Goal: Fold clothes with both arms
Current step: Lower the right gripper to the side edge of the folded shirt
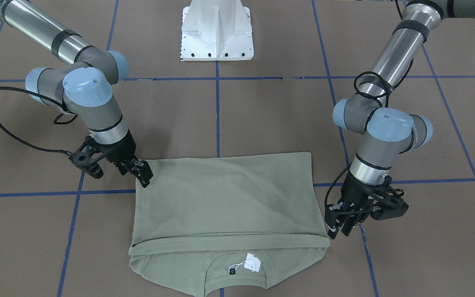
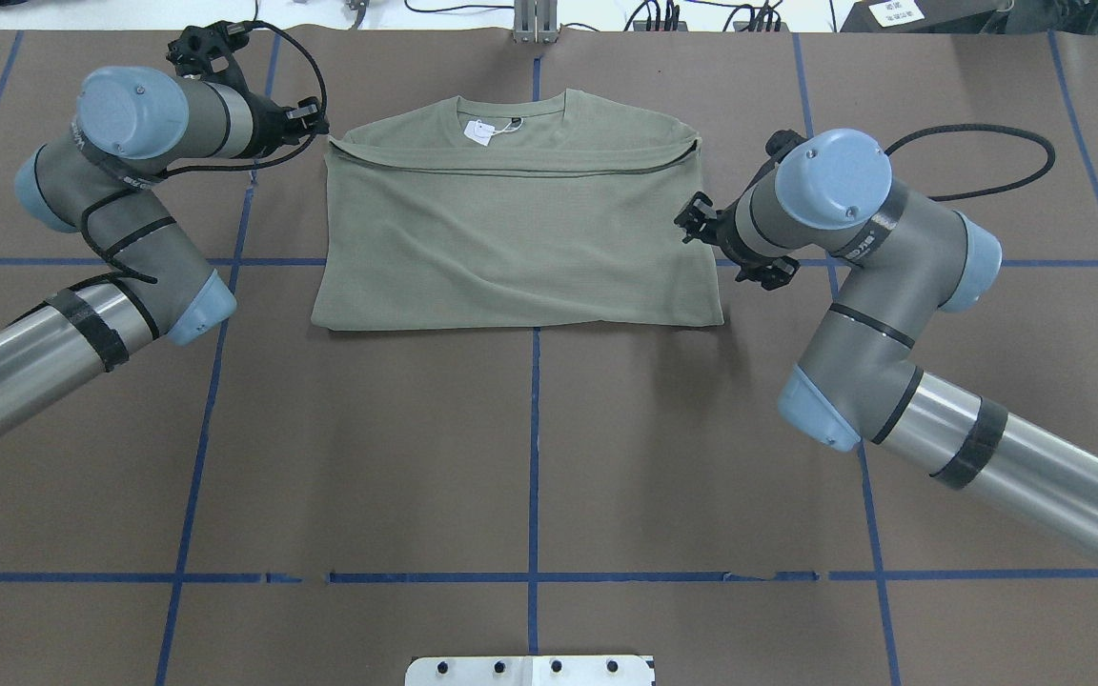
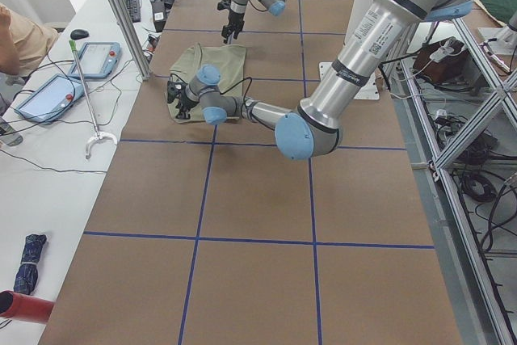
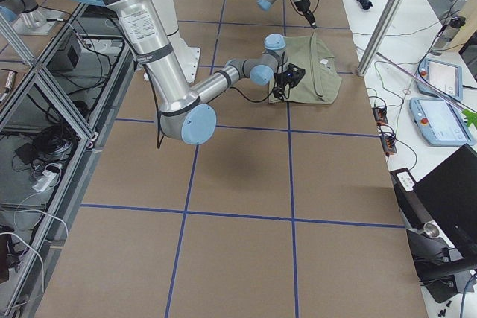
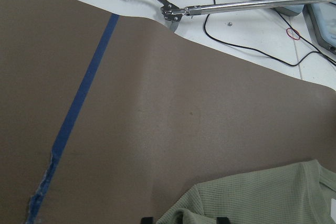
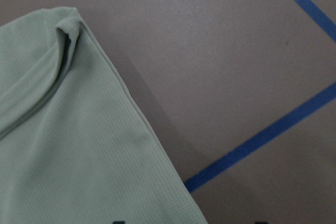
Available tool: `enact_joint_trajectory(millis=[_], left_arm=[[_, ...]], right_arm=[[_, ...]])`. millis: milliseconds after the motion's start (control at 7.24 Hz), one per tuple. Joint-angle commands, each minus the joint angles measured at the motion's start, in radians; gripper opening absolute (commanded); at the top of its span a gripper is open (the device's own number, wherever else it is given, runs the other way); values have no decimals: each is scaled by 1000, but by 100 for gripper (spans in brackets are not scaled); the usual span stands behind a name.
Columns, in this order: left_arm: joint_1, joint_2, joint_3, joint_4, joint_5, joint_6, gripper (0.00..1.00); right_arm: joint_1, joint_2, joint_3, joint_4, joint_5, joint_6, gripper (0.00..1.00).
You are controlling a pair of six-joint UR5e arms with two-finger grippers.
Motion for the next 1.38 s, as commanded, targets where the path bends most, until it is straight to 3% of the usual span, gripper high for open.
enact_joint_trajectory(millis=[0, 276, 414, 967, 1243], left_arm=[[0, 2, -2, -3, -3, 3, 50], [0, 2, -7, -3, -1, 3, 50], [0, 2, -21, -1, -1, 1, 50], [-1, 3, -48, 0, -4, 1, 50], [-1, 3, -53, 0, -4, 1, 50]], right_arm=[[-54, -35, 22, 0, -32, 13, 86], [-67, -55, 35, 2, -38, 13, 83], [-76, -56, 39, 0, -41, 14, 75], [-81, -96, 76, 0, -37, 17, 0], [-82, -138, 136, 0, -27, 16, 0]])
